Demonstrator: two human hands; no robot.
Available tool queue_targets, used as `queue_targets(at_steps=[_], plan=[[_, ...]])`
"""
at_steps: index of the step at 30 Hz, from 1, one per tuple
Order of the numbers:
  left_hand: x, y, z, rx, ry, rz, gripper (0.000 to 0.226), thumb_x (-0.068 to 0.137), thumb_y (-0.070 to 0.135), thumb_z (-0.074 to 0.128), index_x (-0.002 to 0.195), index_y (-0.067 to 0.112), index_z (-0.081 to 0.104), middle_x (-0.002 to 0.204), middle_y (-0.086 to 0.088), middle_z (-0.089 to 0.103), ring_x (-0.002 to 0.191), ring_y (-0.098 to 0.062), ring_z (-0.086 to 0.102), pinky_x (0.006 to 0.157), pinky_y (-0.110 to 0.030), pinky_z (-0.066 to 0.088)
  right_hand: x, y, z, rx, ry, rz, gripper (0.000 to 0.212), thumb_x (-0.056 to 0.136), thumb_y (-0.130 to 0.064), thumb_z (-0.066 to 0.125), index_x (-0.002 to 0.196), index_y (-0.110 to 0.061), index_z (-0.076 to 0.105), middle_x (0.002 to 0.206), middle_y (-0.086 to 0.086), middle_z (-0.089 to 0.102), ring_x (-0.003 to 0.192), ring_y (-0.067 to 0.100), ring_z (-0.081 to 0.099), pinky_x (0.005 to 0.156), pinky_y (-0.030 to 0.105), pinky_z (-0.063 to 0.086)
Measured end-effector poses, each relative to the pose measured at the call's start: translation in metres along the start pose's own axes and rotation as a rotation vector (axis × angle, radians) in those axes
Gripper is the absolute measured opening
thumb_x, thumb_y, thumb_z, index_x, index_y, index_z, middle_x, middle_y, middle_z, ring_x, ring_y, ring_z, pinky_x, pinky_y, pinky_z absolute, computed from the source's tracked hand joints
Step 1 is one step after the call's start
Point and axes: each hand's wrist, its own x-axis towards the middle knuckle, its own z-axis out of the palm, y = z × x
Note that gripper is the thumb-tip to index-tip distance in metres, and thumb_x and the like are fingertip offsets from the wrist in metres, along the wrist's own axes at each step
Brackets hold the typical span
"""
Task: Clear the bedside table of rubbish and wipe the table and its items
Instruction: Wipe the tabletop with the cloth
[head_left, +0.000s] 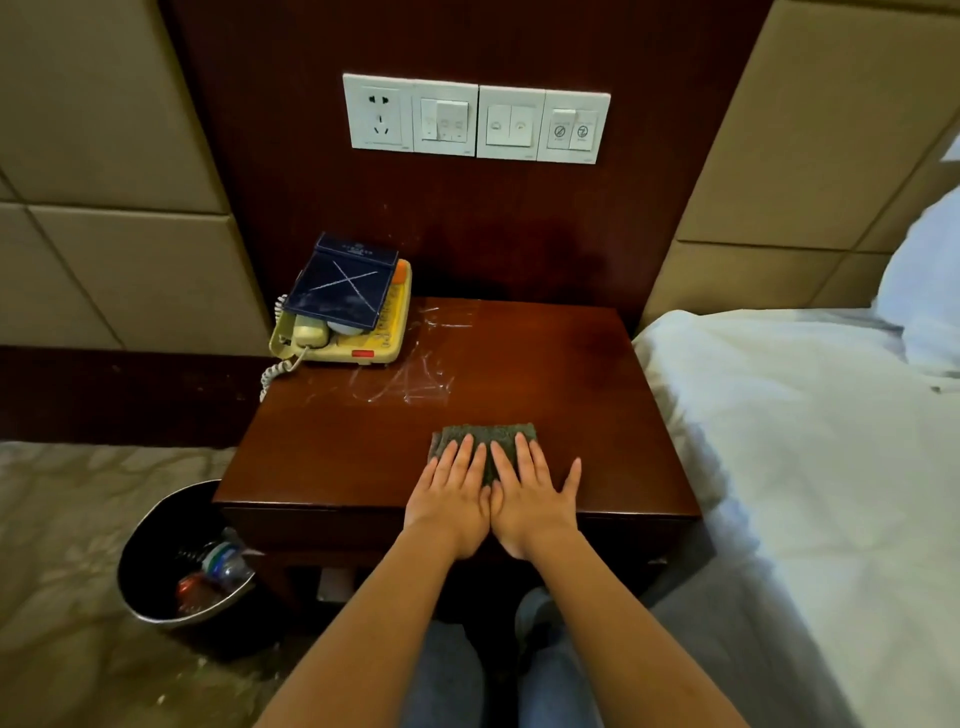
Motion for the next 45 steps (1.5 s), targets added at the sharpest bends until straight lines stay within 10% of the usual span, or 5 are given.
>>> queue_targets(at_steps=[28, 45], plan=[[0.288, -0.075, -0.096, -0.026, 0.158, -0.066, 0.055, 0.102, 0.035, 0.010, 0.151, 0.014, -0.005, 0.159, -0.002, -0.011, 0.147, -0.016, -0.009, 0.118, -0.032, -0.005, 0.296, 0.001, -0.099, 0.039, 0.191, -0.049, 0.051, 0.102, -0.036, 0.012, 0.152, -0.033, 0.001, 0.161, 0.001, -0.003, 0.147, 0.016, -0.009, 0.111, 0.062, -0.013], [0.122, -0.038, -0.045, -0.010, 0.090, -0.057, 0.055, 0.102, 0.037, 0.006, 0.150, 0.016, -0.013, 0.157, -0.001, -0.019, 0.145, -0.015, -0.017, 0.119, -0.032, -0.007, 0.131, -0.004, -0.044, 0.046, 0.107, -0.074, 0.052, 0.102, -0.039, 0.011, 0.151, -0.033, -0.008, 0.159, 0.001, -0.019, 0.145, 0.017, -0.019, 0.110, 0.061, -0.017]])
